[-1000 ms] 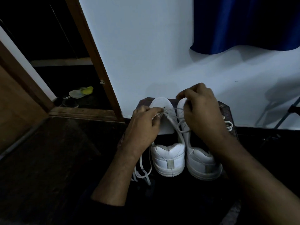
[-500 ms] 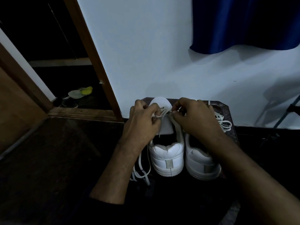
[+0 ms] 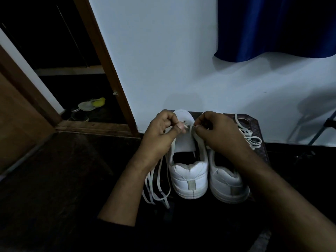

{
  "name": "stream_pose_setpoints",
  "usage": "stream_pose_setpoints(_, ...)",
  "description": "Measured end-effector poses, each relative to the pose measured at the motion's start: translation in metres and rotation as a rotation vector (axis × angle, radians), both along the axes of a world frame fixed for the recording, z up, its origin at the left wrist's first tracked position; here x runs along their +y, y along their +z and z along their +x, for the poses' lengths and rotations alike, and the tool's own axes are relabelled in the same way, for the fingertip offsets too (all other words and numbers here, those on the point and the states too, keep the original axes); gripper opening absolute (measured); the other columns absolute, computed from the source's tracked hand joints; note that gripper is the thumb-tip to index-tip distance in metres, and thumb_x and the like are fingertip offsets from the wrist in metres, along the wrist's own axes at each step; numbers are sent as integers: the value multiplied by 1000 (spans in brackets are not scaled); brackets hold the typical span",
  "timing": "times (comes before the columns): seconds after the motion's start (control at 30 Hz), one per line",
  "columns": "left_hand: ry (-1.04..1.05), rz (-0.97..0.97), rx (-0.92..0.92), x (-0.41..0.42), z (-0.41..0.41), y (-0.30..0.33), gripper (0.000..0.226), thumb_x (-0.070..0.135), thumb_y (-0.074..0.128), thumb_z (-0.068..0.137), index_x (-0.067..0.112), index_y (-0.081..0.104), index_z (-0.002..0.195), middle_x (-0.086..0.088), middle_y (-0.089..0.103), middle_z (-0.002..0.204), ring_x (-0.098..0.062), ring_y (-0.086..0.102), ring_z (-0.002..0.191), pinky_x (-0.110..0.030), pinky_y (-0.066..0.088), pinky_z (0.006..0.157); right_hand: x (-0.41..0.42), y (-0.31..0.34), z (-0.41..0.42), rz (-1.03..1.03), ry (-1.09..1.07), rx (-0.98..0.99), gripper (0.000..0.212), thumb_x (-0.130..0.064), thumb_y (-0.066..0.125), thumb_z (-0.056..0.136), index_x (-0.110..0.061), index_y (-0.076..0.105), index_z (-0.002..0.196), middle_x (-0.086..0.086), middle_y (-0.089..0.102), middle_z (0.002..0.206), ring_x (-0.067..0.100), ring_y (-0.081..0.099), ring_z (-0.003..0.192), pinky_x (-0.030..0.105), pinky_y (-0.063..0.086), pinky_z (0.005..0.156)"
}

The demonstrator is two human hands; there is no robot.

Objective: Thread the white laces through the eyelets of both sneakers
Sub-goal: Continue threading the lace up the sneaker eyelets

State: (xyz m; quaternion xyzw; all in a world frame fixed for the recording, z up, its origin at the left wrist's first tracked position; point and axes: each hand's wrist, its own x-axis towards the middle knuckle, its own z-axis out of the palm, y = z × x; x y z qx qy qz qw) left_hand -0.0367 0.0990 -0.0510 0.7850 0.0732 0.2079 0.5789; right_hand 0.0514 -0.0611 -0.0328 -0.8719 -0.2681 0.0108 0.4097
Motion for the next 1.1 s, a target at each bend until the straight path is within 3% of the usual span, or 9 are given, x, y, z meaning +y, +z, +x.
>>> stream_pose_setpoints(0.17,138,254,-8,-1,3,-5,28,33,59,99,34,63,127,8,68,97,-13,65,103,-53,51,101,3,2,-3,7,-13,5,15,-42,52,72,-38,62,83,-16,67,85,22,62,100,52,46,98)
stream_pose_setpoints(0.27,268,693,-12,-7,4,-4,15,38,71,92,34,78,104,12,60,90,-16,57,100,-41,41,90,3,0,-1,12,-14,1,15,-45,50,71,-40,61,80,-15,68,85,21,62,100,52,46,98)
stream_pose_setpoints(0.37,357,862,-44,-10,6,-4,10,25,70,93,26,78,89,7,60,91,-22,56,97,-37,36,81,4,-1,0,11,-13,1,17,-45,50,71,-39,62,81,-15,67,84,22,62,99,53,46,97)
stream_pose_setpoints(0.43,389,741,-61,-6,7,-9,19,28,57,98,20,73,92,4,61,96,-24,57,99,-44,46,84,5,-1,1,11,-14,2,22,-45,49,71,-37,64,84,-14,67,84,23,61,99,53,46,97)
stream_pose_setpoints(0.53,265,66,-59,-13,6,0,31,26,41,110,14,62,91,-6,69,100,-21,65,96,-45,55,93,4,-4,3,20,-19,-8,24,-45,48,70,-36,65,85,-14,68,86,23,60,103,54,45,99)
stream_pose_setpoints(0.63,183,-261,-129,-21,4,10,32,19,33,113,14,47,85,-4,61,74,-16,61,73,-34,55,77,3,-7,6,31,-7,-25,21,-45,49,72,-37,64,83,-15,68,87,22,60,106,53,43,101)
stream_pose_setpoints(0.83,161,645,-154,-11,7,-10,15,36,39,106,28,51,108,9,59,96,-19,60,91,-47,53,81,1,-5,-3,-173,-107,-347,18,-41,61,90,-29,72,99,-10,66,102,23,41,121,38,23,91)
stream_pose_setpoints(0.97,213,762,-64,-5,12,-17,21,14,57,91,22,68,106,0,55,105,-22,61,101,-44,56,84,-2,-3,-3,-229,-140,-380,24,-49,62,89,-30,75,94,-4,64,108,24,39,120,39,24,91)
stream_pose_setpoints(1.1,246,775,35,-7,13,-13,20,21,57,90,16,77,91,-3,51,97,-21,58,89,-38,54,76,-1,-4,-3,-224,-136,-396,24,-51,61,89,-31,74,92,-5,62,110,23,39,120,39,23,91)
